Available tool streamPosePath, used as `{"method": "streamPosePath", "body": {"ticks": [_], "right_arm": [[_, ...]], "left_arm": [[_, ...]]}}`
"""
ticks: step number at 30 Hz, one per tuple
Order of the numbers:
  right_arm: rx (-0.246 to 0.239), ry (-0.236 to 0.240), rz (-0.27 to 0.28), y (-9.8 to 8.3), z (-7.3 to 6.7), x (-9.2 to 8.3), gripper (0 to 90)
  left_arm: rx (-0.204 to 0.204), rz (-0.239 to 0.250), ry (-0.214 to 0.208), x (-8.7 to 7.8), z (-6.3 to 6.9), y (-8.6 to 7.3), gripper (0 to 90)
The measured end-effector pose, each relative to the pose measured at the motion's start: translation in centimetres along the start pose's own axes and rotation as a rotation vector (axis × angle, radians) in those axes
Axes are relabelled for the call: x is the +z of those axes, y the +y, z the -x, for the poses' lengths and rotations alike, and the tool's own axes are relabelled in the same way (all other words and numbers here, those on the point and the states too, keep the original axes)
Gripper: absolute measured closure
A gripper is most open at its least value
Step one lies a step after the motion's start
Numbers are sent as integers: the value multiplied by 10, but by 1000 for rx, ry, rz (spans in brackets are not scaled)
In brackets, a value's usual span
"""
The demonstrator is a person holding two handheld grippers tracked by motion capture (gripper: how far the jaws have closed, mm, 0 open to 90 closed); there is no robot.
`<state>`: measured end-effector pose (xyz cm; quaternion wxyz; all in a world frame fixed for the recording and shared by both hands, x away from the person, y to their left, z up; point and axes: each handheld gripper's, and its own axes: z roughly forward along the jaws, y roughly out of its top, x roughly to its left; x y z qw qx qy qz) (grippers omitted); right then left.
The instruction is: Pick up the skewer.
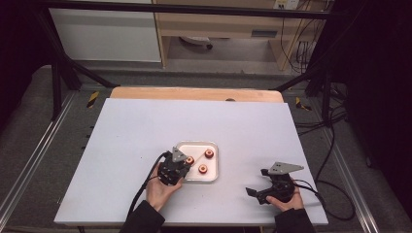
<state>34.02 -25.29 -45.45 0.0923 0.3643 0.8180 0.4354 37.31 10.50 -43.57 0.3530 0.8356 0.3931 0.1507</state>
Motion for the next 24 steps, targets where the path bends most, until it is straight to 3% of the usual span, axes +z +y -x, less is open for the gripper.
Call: {"method": "streamPosePath", "body": {"ticks": [6,15,24], "right_arm": [[-1,-2,0,0,0,0,11],[-4,-5,1,1,-1,0,9],[-67,-43,-9,9,-7,3,7]], "left_arm": [[1,25,2,-6,-2,0,885],[0,86,-32,-26,-3,1,885],[43,89,-65,-29,7,5,885]]}}
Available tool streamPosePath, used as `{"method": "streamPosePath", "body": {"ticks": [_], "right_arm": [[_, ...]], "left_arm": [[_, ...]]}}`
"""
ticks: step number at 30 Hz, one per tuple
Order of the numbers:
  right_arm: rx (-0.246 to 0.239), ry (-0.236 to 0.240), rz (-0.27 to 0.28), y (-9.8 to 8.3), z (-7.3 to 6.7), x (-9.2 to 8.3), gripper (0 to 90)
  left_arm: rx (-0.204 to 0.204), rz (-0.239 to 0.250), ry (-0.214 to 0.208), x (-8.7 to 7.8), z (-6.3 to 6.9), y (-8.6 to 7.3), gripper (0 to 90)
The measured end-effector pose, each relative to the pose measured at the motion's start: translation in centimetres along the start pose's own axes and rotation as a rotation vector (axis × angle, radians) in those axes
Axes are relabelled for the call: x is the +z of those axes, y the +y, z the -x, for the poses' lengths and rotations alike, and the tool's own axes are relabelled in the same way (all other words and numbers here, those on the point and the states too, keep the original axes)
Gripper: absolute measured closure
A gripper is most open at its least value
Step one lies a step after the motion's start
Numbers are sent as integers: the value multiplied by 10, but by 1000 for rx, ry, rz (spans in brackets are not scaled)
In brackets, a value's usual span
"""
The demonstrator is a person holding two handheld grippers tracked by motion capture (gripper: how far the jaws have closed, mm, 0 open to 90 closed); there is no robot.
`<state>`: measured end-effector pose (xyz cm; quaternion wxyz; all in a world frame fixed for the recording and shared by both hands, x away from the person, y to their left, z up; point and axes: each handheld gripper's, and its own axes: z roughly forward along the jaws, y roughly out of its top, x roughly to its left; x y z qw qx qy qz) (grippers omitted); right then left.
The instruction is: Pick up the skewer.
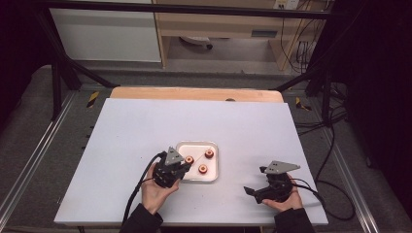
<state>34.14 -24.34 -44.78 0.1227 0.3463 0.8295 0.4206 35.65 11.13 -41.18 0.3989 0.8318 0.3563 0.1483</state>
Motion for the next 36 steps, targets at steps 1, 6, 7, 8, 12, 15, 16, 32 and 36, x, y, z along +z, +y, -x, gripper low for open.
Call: {"method": "streamPosePath", "body": {"ticks": [1,6,7,8,12,15,16,32,36], "right_arm": [[-6,-6,-6,1,-1,0,9],[-92,-40,-32,11,-9,4,26],[-110,-49,-39,13,-10,4,27],[-127,-55,-41,14,-12,5,33],[-204,-76,-60,22,-20,8,48],[-258,-92,-79,28,-25,11,55],[-258,-92,-79,28,-25,11,55],[-551,-167,-84,49,-47,12,165],[-636,-168,-103,51,-50,15,228]], "left_arm": [[5,1,-7,1,1,0,885],[39,-9,-38,3,8,4,885],[47,-15,-41,4,9,5,885],[55,-20,-45,4,10,6,885],[89,-37,-58,6,17,10,885],[110,-47,-71,9,22,15,885],[117,-49,-75,9,23,16,885],[203,-92,-122,19,43,30,885],[218,-104,-134,22,47,33,885]]}}
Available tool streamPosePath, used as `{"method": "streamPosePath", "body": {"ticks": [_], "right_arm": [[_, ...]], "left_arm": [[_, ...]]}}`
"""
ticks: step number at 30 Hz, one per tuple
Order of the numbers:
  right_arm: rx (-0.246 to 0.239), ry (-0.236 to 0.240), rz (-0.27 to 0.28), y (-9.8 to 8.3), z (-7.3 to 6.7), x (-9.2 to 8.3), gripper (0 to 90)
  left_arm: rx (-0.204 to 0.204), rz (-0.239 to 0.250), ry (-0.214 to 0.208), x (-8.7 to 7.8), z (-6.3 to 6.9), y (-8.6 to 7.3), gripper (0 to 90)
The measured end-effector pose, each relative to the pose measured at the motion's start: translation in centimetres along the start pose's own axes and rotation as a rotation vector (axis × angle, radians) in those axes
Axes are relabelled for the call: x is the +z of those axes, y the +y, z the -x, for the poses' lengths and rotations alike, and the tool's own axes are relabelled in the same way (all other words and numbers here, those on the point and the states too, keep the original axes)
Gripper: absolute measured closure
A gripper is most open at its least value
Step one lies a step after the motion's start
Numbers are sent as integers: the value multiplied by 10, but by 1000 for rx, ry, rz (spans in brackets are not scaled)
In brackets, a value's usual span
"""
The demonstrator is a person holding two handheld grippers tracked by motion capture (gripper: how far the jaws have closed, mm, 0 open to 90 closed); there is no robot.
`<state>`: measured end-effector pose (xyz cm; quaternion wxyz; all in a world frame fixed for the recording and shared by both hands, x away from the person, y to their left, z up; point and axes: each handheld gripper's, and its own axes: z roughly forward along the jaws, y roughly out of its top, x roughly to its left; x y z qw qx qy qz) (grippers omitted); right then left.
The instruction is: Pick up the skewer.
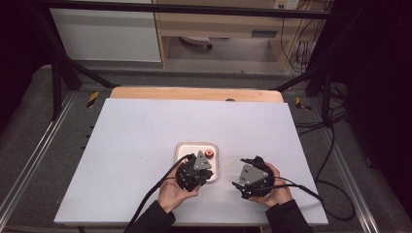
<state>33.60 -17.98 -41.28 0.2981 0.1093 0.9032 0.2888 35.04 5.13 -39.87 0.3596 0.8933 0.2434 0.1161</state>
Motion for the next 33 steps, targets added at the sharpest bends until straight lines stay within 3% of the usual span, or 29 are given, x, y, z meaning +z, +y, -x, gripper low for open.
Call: {"method": "streamPosePath", "body": {"ticks": [12,18,33], "right_arm": [[-177,24,-17,1,-4,8,399],[-312,36,-35,0,-6,13,522],[-470,38,-63,-3,-7,16,748]], "left_arm": [[59,-38,-33,13,14,13,885],[76,-41,-54,17,20,17,885],[93,-54,-69,18,23,18,885]]}}
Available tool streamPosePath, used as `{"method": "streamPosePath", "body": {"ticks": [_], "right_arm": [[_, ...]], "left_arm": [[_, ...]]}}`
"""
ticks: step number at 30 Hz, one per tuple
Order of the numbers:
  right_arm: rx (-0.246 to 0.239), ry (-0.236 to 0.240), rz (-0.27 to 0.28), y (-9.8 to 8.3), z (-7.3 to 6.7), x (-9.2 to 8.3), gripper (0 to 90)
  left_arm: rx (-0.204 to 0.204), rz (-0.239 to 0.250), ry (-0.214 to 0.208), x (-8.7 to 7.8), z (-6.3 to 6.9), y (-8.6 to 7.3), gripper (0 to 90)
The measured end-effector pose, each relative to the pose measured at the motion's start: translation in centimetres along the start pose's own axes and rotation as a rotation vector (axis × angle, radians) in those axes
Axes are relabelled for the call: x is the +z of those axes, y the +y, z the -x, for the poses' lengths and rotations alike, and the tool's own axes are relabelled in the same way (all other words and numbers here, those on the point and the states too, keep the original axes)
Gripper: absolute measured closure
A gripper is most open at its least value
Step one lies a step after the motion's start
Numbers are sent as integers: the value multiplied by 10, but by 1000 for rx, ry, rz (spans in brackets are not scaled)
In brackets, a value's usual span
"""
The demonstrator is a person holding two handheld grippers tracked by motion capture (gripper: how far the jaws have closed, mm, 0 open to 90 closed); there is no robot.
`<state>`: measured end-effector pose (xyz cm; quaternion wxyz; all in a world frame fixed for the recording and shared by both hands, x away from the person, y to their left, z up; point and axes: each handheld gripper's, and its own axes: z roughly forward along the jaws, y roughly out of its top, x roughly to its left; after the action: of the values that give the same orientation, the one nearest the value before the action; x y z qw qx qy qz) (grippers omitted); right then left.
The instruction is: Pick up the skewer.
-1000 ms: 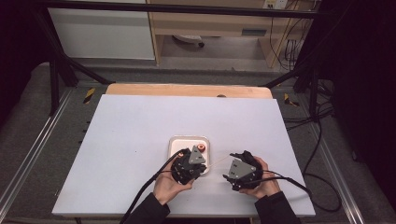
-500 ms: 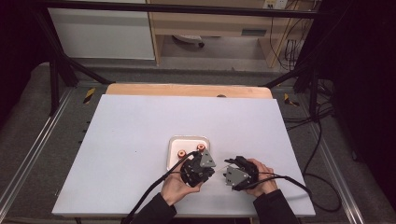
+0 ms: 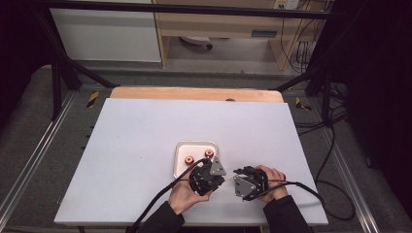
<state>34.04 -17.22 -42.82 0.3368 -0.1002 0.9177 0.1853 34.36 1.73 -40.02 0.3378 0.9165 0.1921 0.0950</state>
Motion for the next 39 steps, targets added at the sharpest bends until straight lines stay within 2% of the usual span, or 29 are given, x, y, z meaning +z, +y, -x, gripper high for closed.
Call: {"method": "streamPosePath", "body": {"ticks": [4,10,16,21,25,27,29,30,31,34,35,38,39], "right_arm": [[-53,0,5,1,0,0,807],[-88,2,1,2,-1,0,843],[-148,4,-5,1,-1,-1,885],[-155,1,-7,1,-2,-2,889],[-179,0,-9,2,-1,-3,892],[-186,-3,-15,3,-1,-4,892],[-199,-13,-27,4,0,-5,892],[-199,-13,-27,4,0,-5,892],[-213,-21,-43,5,0,-5,892],[-233,-27,-54,6,1,-5,892],[-255,-34,-57,8,1,-5,892],[-277,-39,-59,11,2,-5,892],[-293,-43,-65,13,3,-4,891]], "left_arm": [[2,-2,-3,0,0,0,885],[0,-1,-6,0,-1,-1,885],[-1,-1,-11,0,-2,-1,885],[-2,-2,-14,0,-3,-1,885],[-8,0,-23,-1,-5,-1,880],[-9,2,-25,-2,-6,-1,854],[-18,10,-14,-4,-9,-1,780],[-22,12,-22,-5,-11,-1,780],[-28,3,-25,-6,-12,-1,718],[-31,-43,-20,-7,-16,1,678],[-40,-53,-29,-7,-17,1,667],[-38,-115,-40,-5,-20,4,668],[-43,-159,-56,-2,-21,5,684]]}}
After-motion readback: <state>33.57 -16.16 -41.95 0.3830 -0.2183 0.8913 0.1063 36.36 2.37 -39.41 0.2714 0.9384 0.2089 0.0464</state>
